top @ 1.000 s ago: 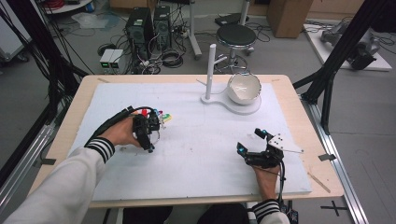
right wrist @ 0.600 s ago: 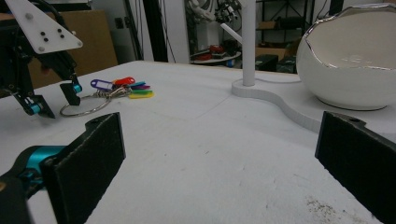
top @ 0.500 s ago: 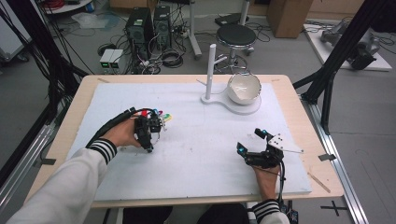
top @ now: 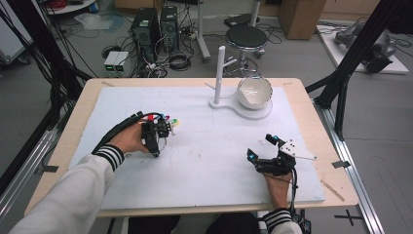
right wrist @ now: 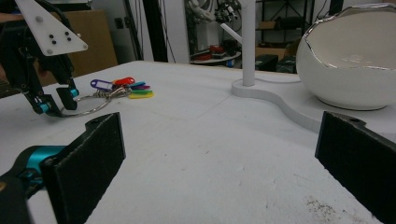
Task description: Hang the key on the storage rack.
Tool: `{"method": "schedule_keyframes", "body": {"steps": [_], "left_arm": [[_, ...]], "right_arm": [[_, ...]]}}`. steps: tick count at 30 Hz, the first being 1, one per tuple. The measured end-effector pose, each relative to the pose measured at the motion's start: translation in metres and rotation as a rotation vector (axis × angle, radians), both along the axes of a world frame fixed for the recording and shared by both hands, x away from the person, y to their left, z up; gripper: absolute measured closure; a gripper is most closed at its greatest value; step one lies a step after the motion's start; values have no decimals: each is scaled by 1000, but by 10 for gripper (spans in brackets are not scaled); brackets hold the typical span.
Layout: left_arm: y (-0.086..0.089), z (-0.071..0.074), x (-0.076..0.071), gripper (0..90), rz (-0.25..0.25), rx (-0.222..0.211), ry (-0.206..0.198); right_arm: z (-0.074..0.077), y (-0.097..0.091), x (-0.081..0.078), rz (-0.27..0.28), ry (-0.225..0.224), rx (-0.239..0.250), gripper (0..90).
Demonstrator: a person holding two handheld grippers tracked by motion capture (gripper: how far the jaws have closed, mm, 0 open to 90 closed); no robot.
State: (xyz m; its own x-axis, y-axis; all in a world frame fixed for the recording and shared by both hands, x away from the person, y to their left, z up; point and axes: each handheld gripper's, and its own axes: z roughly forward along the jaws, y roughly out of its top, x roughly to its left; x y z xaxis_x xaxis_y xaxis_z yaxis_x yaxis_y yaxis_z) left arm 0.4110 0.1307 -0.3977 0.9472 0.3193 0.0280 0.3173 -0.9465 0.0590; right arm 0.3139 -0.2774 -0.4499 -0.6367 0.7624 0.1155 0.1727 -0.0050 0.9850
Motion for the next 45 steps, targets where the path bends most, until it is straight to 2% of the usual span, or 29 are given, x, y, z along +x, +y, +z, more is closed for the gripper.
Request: {"method": "schedule_keyframes", "body": {"steps": [16, 27, 38, 43, 45], "left_arm": [[-1, -4, 1, 776, 6, 25, 6], [-1, -5, 1, 830, 3, 24, 8], [-1, -4, 0, 849, -29, 23, -4], [1, 1, -1, 850, -37, -2, -28], [4, 6, -2, 863, -34, -25, -46]], "right_arm": [[0, 0, 0, -1, -6, -2, 10], [0, 0, 0, -2, -5, -1, 10], [0, 0, 0, -3, -5, 0, 10], [0, 0, 0, -2, -5, -4, 10], [0, 0, 0, -2, -1, -2, 10]]}}
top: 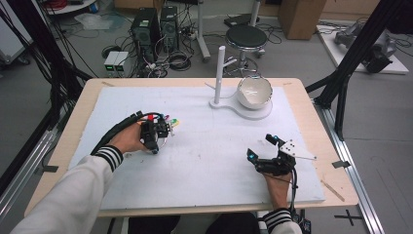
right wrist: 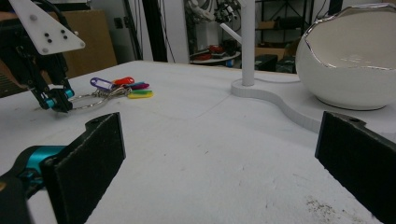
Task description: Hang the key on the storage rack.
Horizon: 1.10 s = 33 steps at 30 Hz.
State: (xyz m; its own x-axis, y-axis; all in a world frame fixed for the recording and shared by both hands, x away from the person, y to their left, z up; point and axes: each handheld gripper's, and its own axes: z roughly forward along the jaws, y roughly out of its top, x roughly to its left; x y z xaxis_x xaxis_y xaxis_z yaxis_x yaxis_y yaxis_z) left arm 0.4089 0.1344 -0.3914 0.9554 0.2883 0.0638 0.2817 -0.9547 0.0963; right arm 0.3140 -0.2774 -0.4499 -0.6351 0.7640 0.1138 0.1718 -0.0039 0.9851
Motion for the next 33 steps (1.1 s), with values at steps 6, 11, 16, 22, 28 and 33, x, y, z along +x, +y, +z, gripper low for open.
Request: {"method": "schedule_keyframes", "body": {"steps": [6, 11, 16, 22, 28, 33], "left_arm": [[9, 20, -4, 865, 10, -64, -62], [22, 40, -8, 869, 38, -160, -124], [35, 62, -14, 872, 44, -270, -174], [45, 82, -21, 874, 50, -423, -202], [48, 94, -28, 874, 26, -553, -224], [50, 101, -33, 874, 3, -662, -251]], "right_arm": [[0, 0, 0, 1, -3, -2, 10], [0, 0, 0, 4, -5, -4, 10], [0, 0, 0, 4, -4, -3, 10], [0, 0, 1, 1, -5, -2, 10], [1, 0, 3, 18, 17, -9, 10], [4, 1, 6, 28, 19, -24, 10]]}}
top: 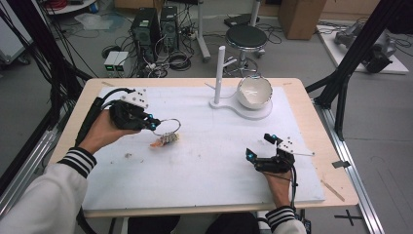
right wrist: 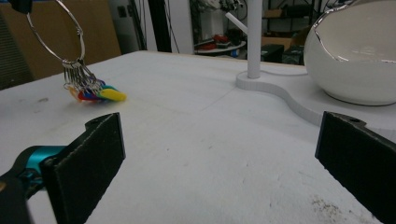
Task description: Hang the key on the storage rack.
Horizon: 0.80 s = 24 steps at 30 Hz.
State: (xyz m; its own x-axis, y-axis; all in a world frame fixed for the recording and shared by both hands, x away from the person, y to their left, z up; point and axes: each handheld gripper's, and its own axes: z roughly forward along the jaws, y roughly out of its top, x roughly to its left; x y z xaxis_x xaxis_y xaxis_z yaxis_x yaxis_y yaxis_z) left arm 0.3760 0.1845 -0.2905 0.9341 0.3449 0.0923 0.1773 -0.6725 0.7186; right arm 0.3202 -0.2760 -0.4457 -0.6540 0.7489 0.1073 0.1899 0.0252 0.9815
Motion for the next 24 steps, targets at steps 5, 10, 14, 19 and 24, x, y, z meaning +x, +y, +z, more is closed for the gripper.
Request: {"method": "schedule_keyframes", "body": {"steps": [5, 10, 14, 19, 24], "left_arm": [[-1, 1, 0, 876, -24, -92, 7], [-7, -1, -1, 876, -50, -143, 6], [-9, -1, -2, 876, -67, -209, 6], [-11, -1, -2, 876, -90, -248, 3], [-14, 0, -3, 876, -116, -296, -7]], "right_arm": [[10, -2, 0, 19, 8, 27, 10], [29, -1, 6, 80, 2, 34, 10], [45, 5, 11, 141, -3, 38, 10], [66, 14, 18, 222, -17, 16, 10], [82, 28, 26, 291, -11, -39, 10]]}}
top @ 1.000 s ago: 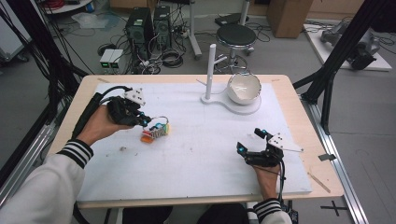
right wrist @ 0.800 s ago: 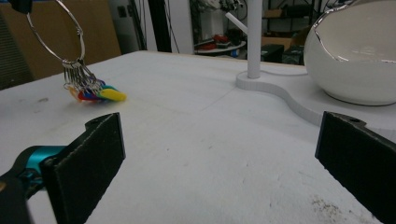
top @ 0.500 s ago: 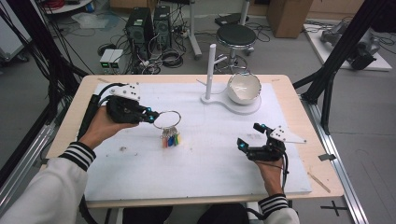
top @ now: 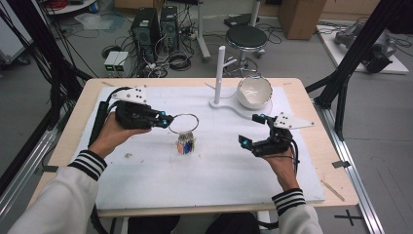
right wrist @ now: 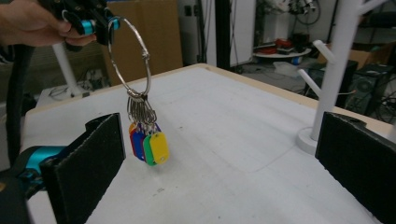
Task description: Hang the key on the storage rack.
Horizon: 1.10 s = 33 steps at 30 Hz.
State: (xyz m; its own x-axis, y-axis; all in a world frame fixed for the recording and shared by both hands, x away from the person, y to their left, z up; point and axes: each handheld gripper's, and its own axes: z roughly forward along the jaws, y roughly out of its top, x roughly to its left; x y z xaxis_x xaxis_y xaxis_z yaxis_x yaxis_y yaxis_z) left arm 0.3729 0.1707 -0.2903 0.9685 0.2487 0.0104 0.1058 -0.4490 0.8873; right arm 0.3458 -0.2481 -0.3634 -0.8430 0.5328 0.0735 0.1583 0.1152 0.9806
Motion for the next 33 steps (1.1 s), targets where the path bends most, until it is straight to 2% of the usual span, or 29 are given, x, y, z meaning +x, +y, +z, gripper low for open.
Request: {"method": "schedule_keyframes", "body": {"steps": [4, 9, 13, 16, 18, 27, 29, 30, 31, 33], "left_arm": [[-5, 2, -2, 875, -20, -28, -5], [-11, 1, -2, 875, -38, -35, -4], [-16, 2, -3, 875, -56, -59, -10], [-19, 2, -5, 875, -68, -54, -7], [-21, 2, -5, 875, -76, -51, -7], [-27, -1, -5, 875, -96, -24, 0], [-28, -2, -5, 875, -102, -14, 1], [-28, -2, -5, 875, -104, -10, 4], [-28, -3, -5, 875, -104, -12, 8], [-29, -3, -5, 875, -111, -7, 4]], "right_arm": [[9, 13, 5, 47, -5, -24, 10], [20, 29, 10, 111, -20, -68, 10], [28, 41, 14, 155, -9, -102, 10], [32, 50, 17, 193, -23, -115, 11], [35, 55, 18, 219, -1, -117, 11], [46, 80, 22, 330, -13, -184, 54], [49, 84, 22, 352, -9, -201, 75], [51, 85, 23, 360, -28, -212, 108], [52, 86, 23, 385, -34, -220, 172], [55, 88, 23, 420, -36, -235, 241]]}}
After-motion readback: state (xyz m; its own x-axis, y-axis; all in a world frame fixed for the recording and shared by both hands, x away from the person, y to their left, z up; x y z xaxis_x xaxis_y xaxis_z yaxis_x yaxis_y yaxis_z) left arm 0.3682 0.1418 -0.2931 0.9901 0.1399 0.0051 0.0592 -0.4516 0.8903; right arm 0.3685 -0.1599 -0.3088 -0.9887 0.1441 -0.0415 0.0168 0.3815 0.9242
